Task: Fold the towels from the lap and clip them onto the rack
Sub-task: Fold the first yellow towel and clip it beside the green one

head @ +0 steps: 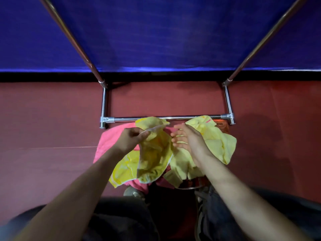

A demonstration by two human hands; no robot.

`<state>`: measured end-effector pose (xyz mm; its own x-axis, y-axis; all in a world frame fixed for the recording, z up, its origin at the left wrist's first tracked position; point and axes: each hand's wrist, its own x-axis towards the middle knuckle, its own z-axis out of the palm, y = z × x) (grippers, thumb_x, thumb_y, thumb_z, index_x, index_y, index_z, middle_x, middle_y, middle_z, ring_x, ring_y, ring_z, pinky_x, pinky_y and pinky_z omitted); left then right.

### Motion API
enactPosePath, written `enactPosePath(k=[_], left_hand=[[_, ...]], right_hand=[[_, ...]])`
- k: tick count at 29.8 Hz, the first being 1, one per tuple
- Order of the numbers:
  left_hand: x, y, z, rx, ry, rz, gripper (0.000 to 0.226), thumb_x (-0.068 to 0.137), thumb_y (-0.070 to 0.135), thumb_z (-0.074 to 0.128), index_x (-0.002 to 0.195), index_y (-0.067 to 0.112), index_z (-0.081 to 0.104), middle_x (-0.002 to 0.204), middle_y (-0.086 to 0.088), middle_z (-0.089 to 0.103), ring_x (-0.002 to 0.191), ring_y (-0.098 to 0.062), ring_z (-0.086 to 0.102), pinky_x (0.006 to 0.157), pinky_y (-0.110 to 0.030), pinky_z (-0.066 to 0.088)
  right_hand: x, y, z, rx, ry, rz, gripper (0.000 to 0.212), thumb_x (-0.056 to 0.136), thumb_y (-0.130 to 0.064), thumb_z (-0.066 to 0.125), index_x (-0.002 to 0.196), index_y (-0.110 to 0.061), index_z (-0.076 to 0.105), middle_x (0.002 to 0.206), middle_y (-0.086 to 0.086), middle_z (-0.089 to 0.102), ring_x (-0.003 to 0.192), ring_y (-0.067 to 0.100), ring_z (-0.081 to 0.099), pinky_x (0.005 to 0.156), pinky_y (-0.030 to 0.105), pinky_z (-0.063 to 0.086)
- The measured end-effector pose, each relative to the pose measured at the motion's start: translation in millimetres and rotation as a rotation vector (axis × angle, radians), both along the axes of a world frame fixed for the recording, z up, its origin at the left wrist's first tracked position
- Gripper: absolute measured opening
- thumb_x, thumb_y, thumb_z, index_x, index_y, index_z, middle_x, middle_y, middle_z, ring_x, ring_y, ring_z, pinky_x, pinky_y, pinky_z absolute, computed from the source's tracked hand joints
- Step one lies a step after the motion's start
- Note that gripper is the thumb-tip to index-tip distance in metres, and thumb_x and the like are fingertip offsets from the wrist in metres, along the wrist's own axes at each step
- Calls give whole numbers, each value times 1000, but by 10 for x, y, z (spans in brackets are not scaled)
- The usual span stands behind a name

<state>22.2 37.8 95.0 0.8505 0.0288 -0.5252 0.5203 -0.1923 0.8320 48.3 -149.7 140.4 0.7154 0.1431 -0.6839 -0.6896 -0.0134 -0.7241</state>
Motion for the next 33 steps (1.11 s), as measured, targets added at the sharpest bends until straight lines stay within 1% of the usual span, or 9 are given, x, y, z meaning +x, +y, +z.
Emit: enactPosePath(k=[5, 7, 10, 15, 18, 21, 24, 30, 33], left_hand=[[13, -45, 1074, -78, -149, -108, 25, 88, 9, 53, 64, 12, 59, 55, 11, 56, 56, 1, 47, 55, -9, 38], [45, -84, 1382, -108, -182, -134, 26, 88, 4, 50, 64, 11, 58, 47, 13, 58, 49, 5, 49, 52, -4, 38], [-123, -193, 1937, -147, -230, -218, 23, 87, 5, 48, 66, 10, 57, 50, 12, 58, 52, 5, 51, 54, -5, 40], [-318, -197, 2423, -177, -326, -222, 18, 83, 11, 53, 66, 10, 61, 55, 9, 63, 56, 3, 55, 59, -7, 44], [-440, -130, 2599, -184, -390, -237, 18, 74, 29, 70, 70, 11, 68, 66, 5, 66, 66, -4, 58, 66, -13, 48], [-542, -52, 2667, -171, -400, -216, 44, 56, 60, 73, 68, 18, 71, 64, 8, 67, 64, -2, 59, 66, -13, 49], [-701, 65, 2677, -135, -414, -197, 52, 48, 70, 71, 63, 20, 69, 60, 8, 63, 61, -1, 56, 64, -13, 47], [-1018, 140, 2796, -84, -392, -216, 59, 40, 74, 71, 62, 19, 67, 56, 6, 59, 57, 0, 52, 57, -9, 43], [-1149, -109, 2902, -98, -320, -306, 61, 42, 68, 74, 81, 22, 64, 74, 2, 58, 65, -2, 52, 57, -9, 42]], right_hand=[[-107, -67, 581, 19, -266, 184, 23, 96, -23, 37, 104, -21, 59, 109, -3, 57, 98, 1, 52, 85, 15, 42], [-81, -39, 780, 66, -303, 249, 26, 96, -21, 39, 115, -18, 57, 114, -8, 55, 99, -10, 48, 84, 2, 37], [-162, -81, 1157, 45, -385, 313, 25, 94, -24, 42, 115, -25, 56, 120, -8, 54, 108, -3, 48, 82, -5, 33], [-315, -207, 1366, -76, -355, 409, 36, 92, -32, 45, 117, -9, 58, 124, 2, 53, 118, 10, 44, 100, 18, 30], [-517, -282, 1410, -140, -458, 461, 17, 91, -17, 49, 90, -8, 64, 92, -5, 51, 91, 4, 46, 84, 18, 32], [-669, -354, 1467, -118, -478, 446, 25, 89, -13, 52, 67, -24, 54, 82, -7, 46, 78, 2, 44, 77, 15, 33], [-762, -554, 1661, -105, -437, 402, 19, 88, -20, 56, 69, -21, 57, 70, -4, 49, 66, 5, 42, 57, 12, 33], [-857, -906, 2193, -30, -435, 357, 16, 85, -18, 59, 69, -17, 62, 54, -10, 60, 52, 0, 52, 53, 14, 41], [-913, -807, 2603, 134, -467, 301, 20, 87, -14, 56, 67, -13, 60, 48, -8, 62, 44, -1, 54, 47, 12, 44]])
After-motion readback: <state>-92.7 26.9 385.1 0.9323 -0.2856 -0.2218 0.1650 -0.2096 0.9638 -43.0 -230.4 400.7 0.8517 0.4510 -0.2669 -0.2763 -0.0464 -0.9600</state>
